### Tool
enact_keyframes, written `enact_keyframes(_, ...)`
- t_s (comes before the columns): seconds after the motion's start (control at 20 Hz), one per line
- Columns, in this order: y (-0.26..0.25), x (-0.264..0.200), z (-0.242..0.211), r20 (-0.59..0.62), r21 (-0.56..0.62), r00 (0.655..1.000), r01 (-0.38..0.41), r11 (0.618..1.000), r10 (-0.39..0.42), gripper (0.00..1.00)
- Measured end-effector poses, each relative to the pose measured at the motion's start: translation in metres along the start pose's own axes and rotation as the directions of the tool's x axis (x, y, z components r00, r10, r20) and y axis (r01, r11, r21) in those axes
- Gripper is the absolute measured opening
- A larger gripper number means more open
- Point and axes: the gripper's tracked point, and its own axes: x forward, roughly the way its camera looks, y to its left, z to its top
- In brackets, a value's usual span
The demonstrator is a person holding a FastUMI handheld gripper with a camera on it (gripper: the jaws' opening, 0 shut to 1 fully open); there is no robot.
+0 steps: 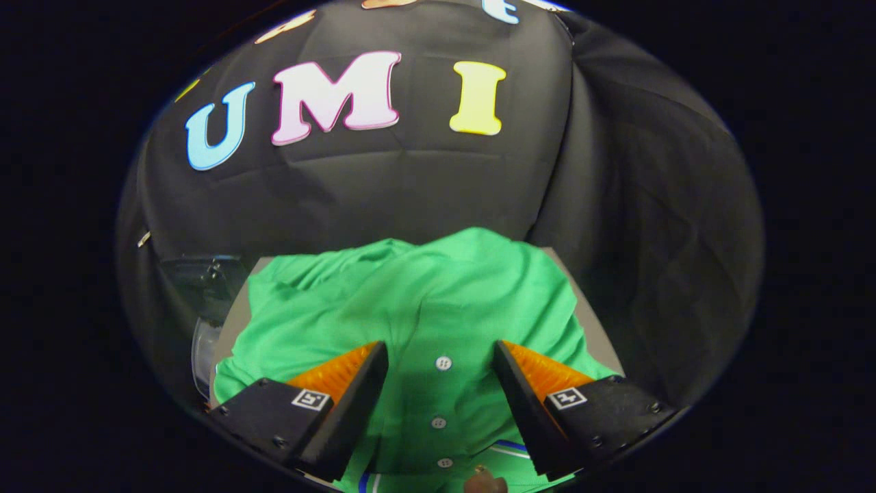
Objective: Put the clothes into the washing machine and then close the washing machine lid.
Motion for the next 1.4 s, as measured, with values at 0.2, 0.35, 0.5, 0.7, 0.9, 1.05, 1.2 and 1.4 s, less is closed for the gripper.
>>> enact_keyframes(0.2, 0.000, 0.001, -0.002, -0.025, -0.005, 1.000, -0.014, 1.000, 0.014, 0.99)
enact_keyframes(0.35, -0.001, 0.001, -0.003, -0.047, 0.004, 0.999, -0.011, 1.000, 0.011, 0.99)
enact_keyframes(0.5, -0.001, 0.001, -0.001, -0.064, 0.003, 0.998, -0.004, 1.000, 0.004, 0.97)
enact_keyframes(0.7, 0.000, 0.004, 0.000, -0.061, -0.013, 0.998, -0.006, 1.000, 0.005, 0.15)
enact_keyframes(0.9, 0.000, 0.002, 0.002, -0.007, -0.023, 1.000, -0.017, 1.000, 0.017, 0.05)
enact_keyframes(1.05, 0.005, -0.015, 0.016, 0.070, 0.060, 0.995, -0.076, 0.995, 0.072, 0.05)
enact_keyframes(1.2, 0.010, -0.056, 0.042, 0.186, 0.067, 0.977, -0.122, 0.990, 0.107, 0.05)
enact_keyframes(1.4, 0.022, -0.117, 0.085, 0.340, 0.026, 0.934, -0.131, 0.991, 0.114, 0.05)
